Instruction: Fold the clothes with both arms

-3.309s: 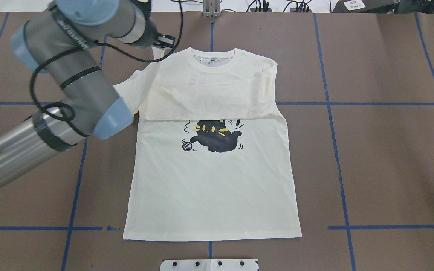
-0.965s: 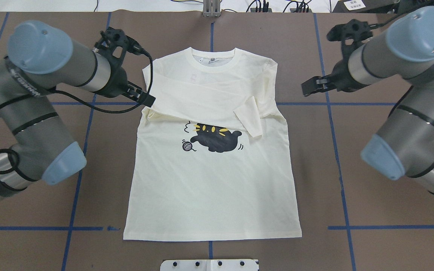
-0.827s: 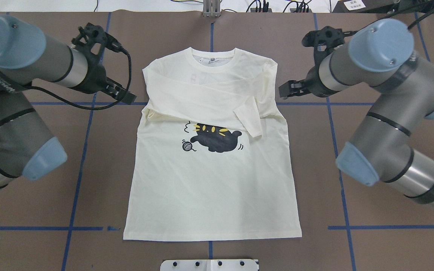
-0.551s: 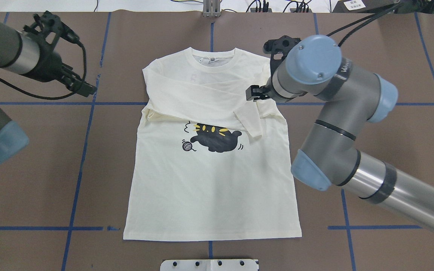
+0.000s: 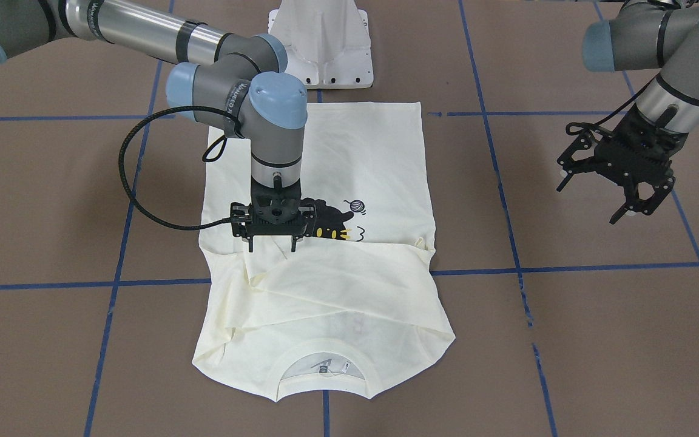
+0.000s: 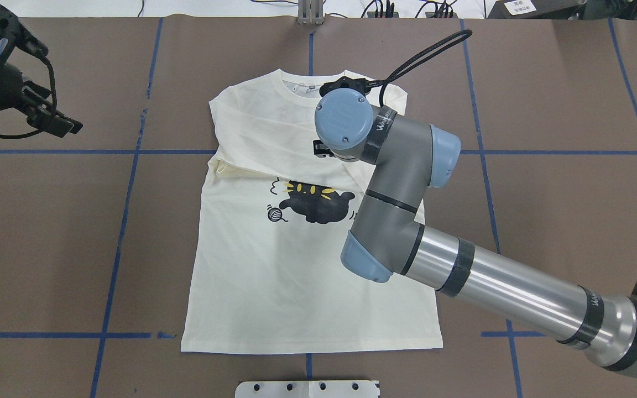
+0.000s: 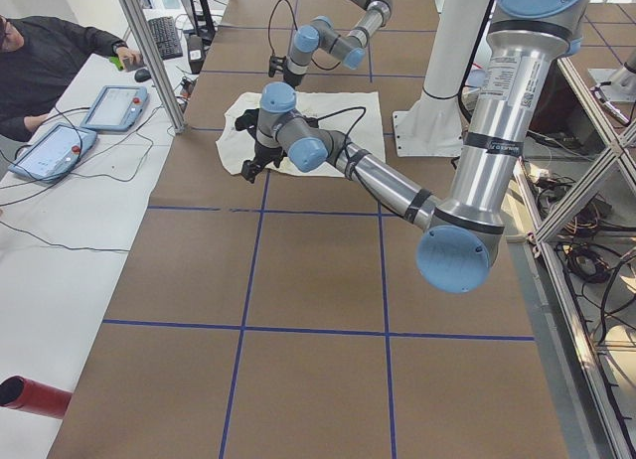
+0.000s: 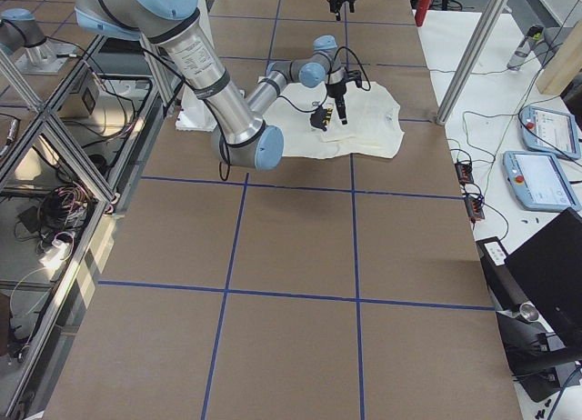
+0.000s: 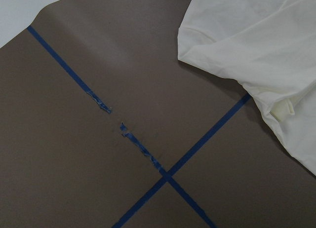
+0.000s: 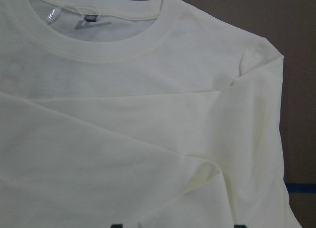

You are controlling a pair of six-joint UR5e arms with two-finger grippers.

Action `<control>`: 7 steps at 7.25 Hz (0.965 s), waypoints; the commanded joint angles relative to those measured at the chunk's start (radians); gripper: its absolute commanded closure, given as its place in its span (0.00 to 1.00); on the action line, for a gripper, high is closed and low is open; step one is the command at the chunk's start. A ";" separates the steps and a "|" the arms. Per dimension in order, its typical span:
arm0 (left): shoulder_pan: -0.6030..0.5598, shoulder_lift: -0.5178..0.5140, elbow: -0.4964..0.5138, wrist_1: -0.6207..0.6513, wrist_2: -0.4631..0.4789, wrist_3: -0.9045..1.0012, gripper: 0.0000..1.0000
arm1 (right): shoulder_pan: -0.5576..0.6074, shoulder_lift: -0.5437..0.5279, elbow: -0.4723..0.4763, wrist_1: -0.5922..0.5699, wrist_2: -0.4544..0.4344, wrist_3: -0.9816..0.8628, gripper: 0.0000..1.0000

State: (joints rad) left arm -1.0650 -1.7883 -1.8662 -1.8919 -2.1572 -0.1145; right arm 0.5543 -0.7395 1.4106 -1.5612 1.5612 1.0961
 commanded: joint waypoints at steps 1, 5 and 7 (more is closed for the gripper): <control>-0.001 0.003 0.002 -0.003 -0.001 -0.001 0.00 | -0.023 0.058 -0.105 0.000 -0.038 0.001 0.34; 0.000 0.003 0.002 -0.004 -0.001 -0.007 0.00 | -0.045 0.054 -0.119 -0.034 -0.055 -0.019 0.43; 0.000 0.001 0.002 -0.004 -0.001 -0.007 0.00 | -0.043 0.054 -0.121 -0.040 -0.061 -0.041 0.64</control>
State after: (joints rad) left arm -1.0647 -1.7857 -1.8638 -1.8960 -2.1590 -0.1211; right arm 0.5101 -0.6859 1.2907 -1.5963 1.5042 1.0685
